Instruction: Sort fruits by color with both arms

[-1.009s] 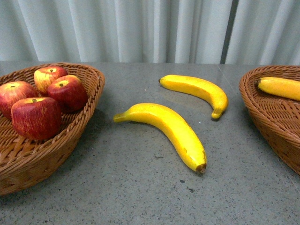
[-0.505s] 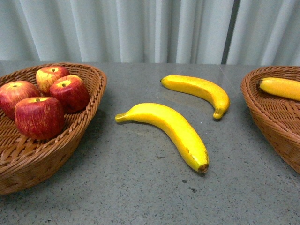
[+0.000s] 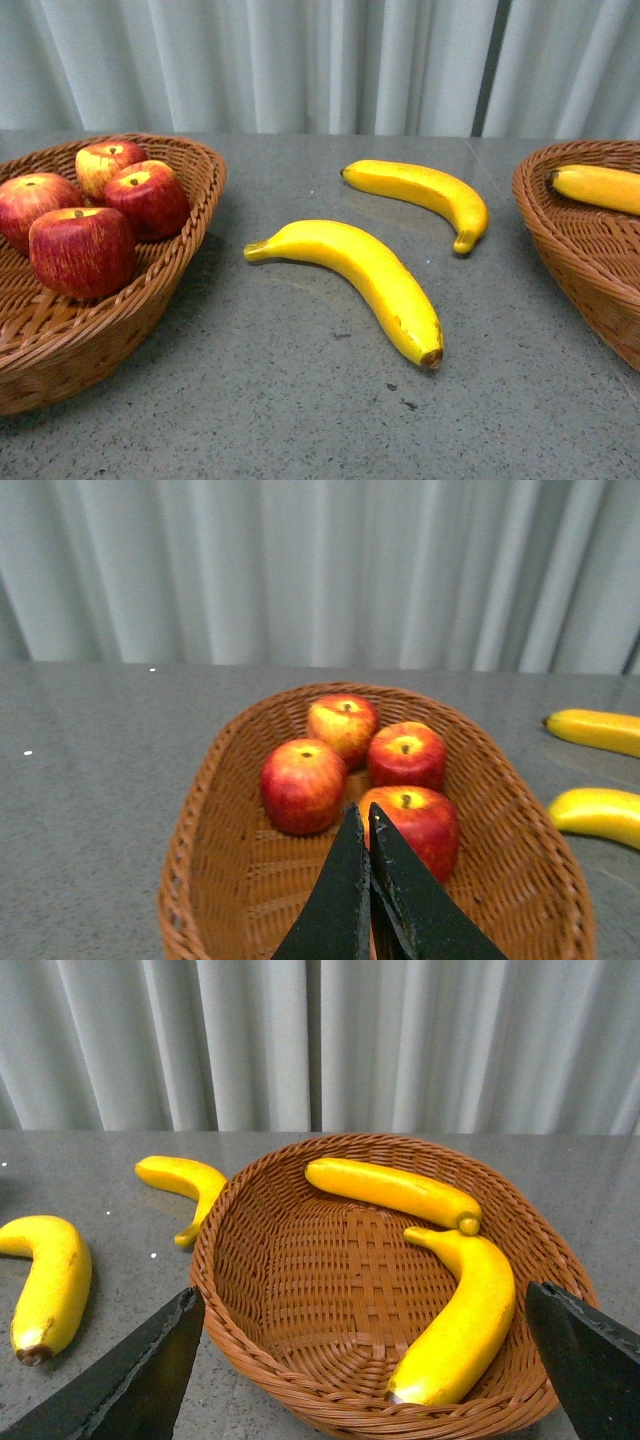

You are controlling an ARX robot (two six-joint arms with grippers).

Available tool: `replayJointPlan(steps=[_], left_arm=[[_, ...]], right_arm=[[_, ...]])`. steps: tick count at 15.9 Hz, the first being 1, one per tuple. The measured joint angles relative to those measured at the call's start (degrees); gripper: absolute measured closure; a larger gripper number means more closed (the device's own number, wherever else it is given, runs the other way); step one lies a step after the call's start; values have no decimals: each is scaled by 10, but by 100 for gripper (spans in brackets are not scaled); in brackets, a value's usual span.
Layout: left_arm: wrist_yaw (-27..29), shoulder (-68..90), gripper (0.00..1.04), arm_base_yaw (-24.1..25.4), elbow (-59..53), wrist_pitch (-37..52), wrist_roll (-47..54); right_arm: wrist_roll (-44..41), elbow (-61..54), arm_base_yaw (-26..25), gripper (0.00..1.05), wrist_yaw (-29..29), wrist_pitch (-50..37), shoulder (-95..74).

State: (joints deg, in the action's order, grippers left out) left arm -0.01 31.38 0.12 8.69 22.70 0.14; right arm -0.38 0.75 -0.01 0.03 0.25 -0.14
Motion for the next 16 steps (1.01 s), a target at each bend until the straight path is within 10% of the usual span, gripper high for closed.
replayJointPlan(steps=[16], left_arm=[[0,-190,103,-3,-79,-100,0]], right_arm=[[0,0,0,7,0,0,0]])
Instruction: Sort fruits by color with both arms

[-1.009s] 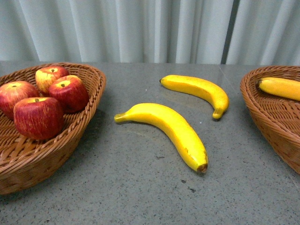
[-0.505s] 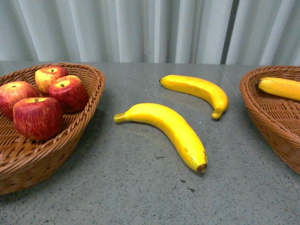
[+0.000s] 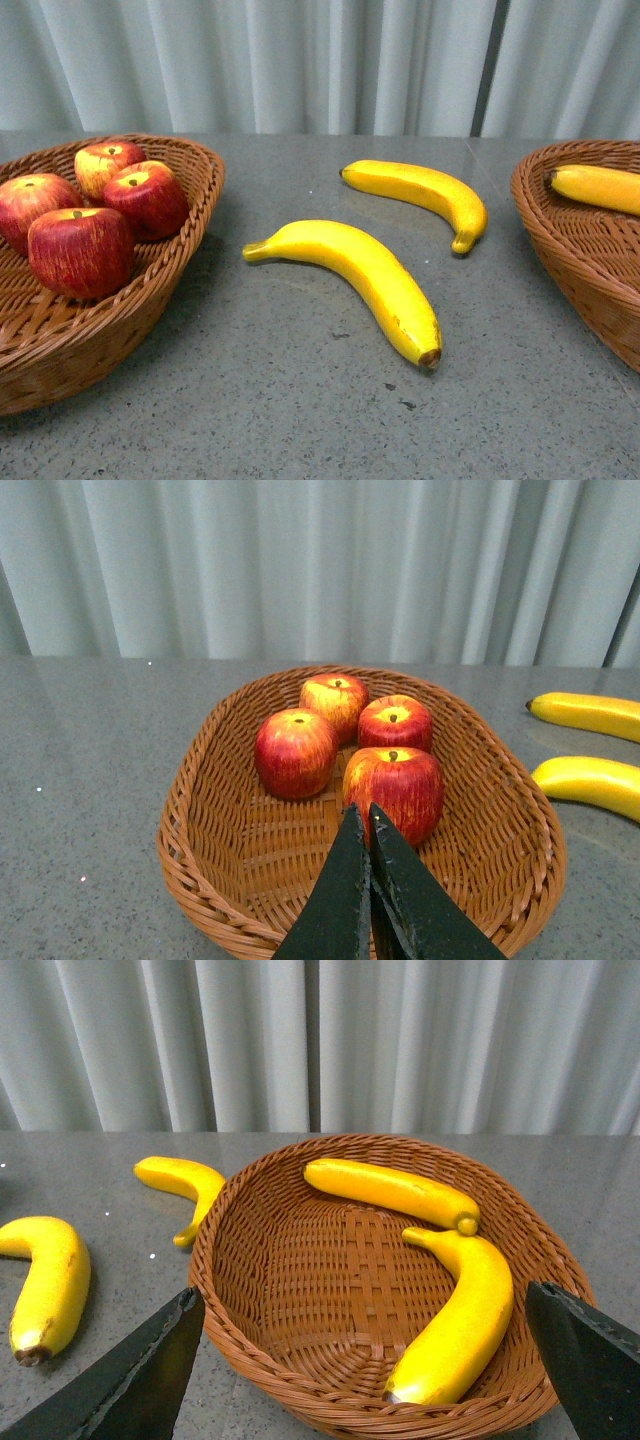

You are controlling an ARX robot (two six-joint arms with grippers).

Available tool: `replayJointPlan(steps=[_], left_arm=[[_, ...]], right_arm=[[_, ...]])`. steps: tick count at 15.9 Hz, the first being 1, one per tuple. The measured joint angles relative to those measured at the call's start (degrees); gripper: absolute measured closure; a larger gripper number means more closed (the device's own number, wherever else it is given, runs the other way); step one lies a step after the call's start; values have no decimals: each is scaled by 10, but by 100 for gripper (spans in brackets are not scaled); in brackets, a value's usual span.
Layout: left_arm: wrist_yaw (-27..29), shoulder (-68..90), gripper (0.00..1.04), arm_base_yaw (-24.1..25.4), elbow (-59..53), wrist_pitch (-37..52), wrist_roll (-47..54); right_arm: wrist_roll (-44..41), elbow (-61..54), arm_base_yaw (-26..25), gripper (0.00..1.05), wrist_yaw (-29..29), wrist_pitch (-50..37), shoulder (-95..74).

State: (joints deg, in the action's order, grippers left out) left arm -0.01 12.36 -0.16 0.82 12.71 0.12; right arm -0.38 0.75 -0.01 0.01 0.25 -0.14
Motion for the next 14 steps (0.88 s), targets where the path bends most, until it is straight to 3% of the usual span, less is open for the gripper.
replayJointPlan(steps=[3,5,12,14], left_arm=[[0,-26,103,0,0,-29,0],[0,-110,103,0,0,-135,0],[0,-120,103,0,0,-129,0],[0,-120,87,0,0,-129,-1]], right_arm=[[0,0,0,7,0,0,0],[0,0,0,7,0,0,0],[0,0,0,7,0,0,0],[0,0,0,7,0,0,0]])
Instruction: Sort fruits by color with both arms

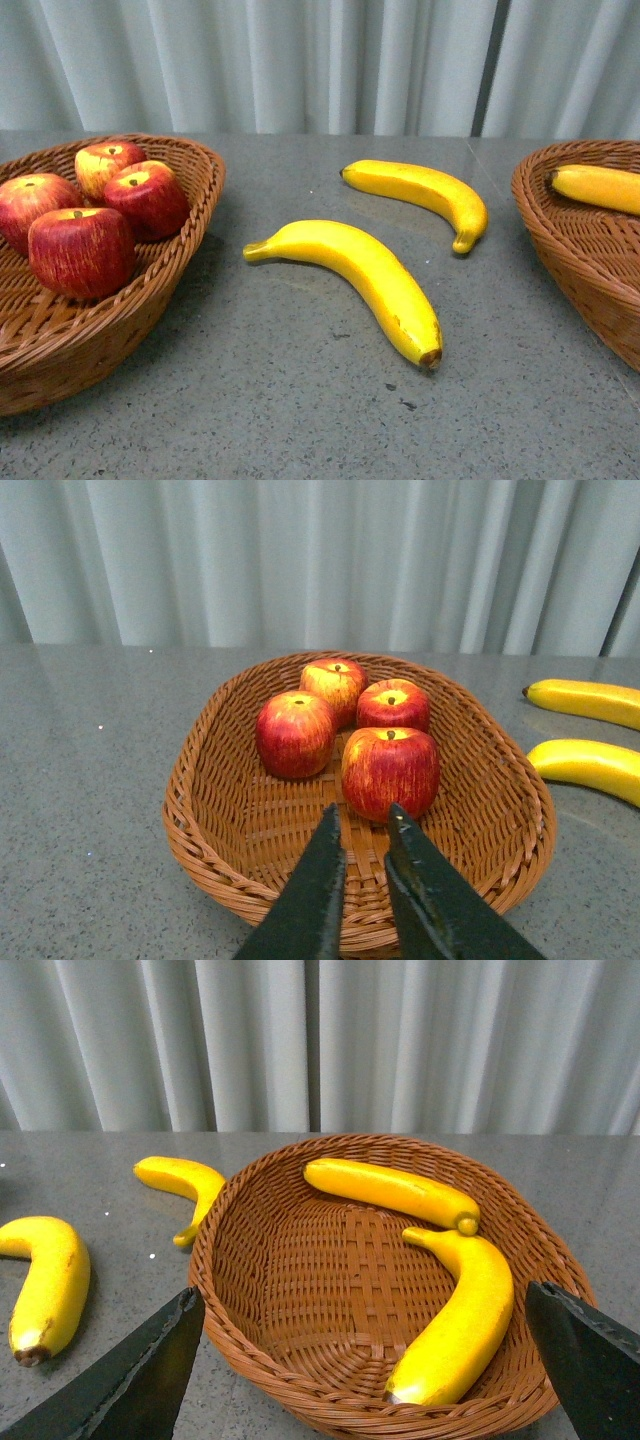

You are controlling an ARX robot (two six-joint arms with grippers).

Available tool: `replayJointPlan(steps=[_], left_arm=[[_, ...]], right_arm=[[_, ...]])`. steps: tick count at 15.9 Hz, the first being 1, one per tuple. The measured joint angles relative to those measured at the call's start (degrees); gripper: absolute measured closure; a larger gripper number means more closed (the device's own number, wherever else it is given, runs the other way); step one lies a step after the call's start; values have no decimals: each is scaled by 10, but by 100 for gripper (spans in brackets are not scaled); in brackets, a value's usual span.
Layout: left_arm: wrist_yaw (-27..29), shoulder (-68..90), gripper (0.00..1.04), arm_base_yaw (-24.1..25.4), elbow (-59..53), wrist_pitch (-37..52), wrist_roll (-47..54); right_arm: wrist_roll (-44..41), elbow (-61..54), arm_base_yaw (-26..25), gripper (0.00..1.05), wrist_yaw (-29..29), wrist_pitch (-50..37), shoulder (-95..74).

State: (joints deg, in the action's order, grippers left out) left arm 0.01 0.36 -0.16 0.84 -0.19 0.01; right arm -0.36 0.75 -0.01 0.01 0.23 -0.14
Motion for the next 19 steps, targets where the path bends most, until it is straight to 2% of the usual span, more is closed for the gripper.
replayJointPlan(steps=[3,5,6,9,10,12,13,14,15,17,18,19], left_arm=[[0,0,54,0,0,0,0],[0,0,38,0,0,0,0],[0,0,34,0,0,0,0],[0,0,5,0,0,0,0],[0,0,8,0,0,0,0],[0,0,7,0,0,0,0],[0,0,7,0,0,0,0],[0,0,7,0,0,0,0],[0,0,7,0,0,0,0],[0,0,7,0,0,0,0],[0,0,7,0,0,0,0],[0,0,7,0,0,0,0]], right_arm=[[0,0,0,7,0,0,0],[0,0,0,7,0,0,0],[0,0,0,7,0,0,0],[0,0,0,7,0,0,0],[0,0,0,7,0,0,0],[12,2,-3,7,10,12,-3],[72,17,-22,7,75,18,-56],[152,49,-12,7,93,-63,-163],[204,97,22,7,96,-159,-264],[218,201,90,7,68,-303,-461],[214,262,129,7,64,-334,-567],[199,328,164,7,51,-322,-668]])
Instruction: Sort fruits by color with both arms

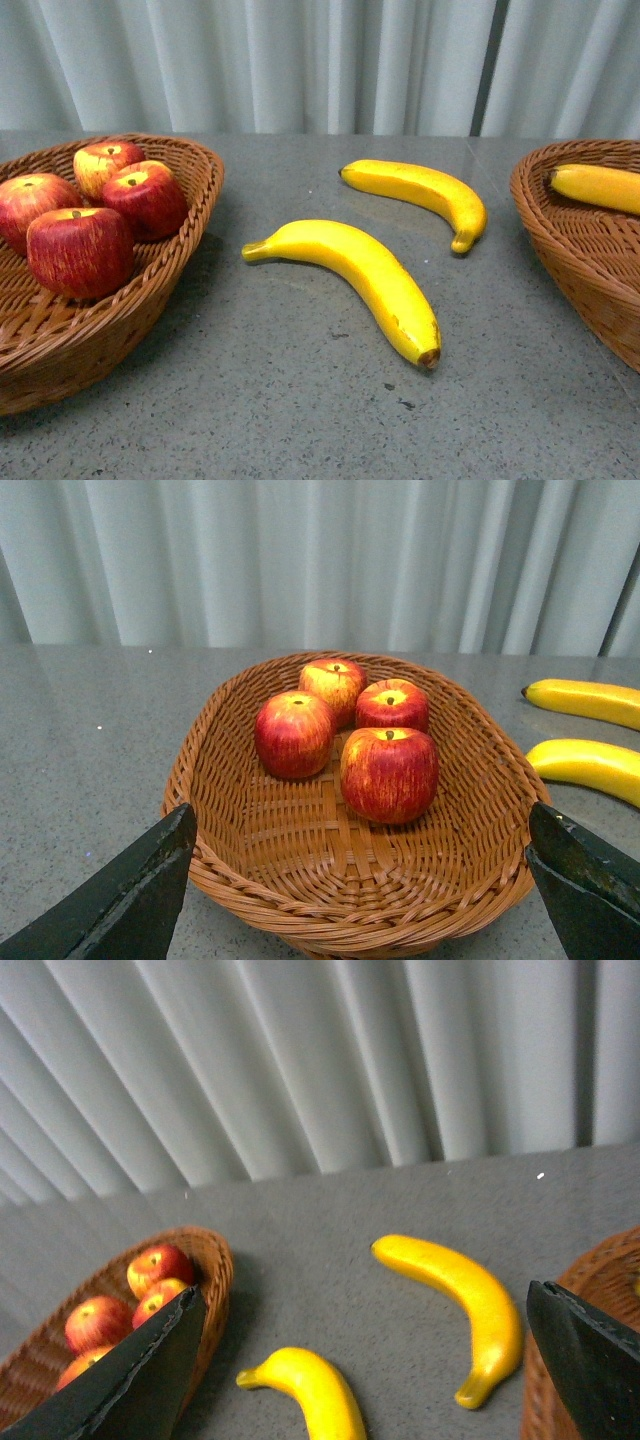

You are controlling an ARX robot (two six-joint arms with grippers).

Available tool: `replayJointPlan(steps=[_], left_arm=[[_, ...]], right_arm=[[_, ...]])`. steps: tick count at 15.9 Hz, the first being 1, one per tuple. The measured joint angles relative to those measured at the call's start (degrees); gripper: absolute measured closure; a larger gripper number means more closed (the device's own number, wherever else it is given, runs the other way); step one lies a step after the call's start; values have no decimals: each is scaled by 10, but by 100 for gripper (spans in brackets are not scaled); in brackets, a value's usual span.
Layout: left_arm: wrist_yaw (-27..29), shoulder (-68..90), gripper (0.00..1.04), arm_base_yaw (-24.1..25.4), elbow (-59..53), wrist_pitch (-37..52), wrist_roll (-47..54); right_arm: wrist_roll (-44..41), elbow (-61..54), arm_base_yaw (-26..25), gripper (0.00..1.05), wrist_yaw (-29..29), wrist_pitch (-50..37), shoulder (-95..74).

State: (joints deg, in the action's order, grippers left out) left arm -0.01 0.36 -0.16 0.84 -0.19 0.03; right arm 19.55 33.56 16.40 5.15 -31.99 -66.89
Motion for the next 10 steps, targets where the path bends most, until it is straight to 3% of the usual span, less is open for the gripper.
replayJointPlan(steps=[4,6,10], left_arm=[[0,0,7,0,0,0,0],[0,0,7,0,0,0,0],[0,0,7,0,0,0,0]], right_arm=[[-86,226,102,7,-30,126,-271],[-133,240,133,7,-33,181,-327],[-171,255,140,7,-56,231,-379]])
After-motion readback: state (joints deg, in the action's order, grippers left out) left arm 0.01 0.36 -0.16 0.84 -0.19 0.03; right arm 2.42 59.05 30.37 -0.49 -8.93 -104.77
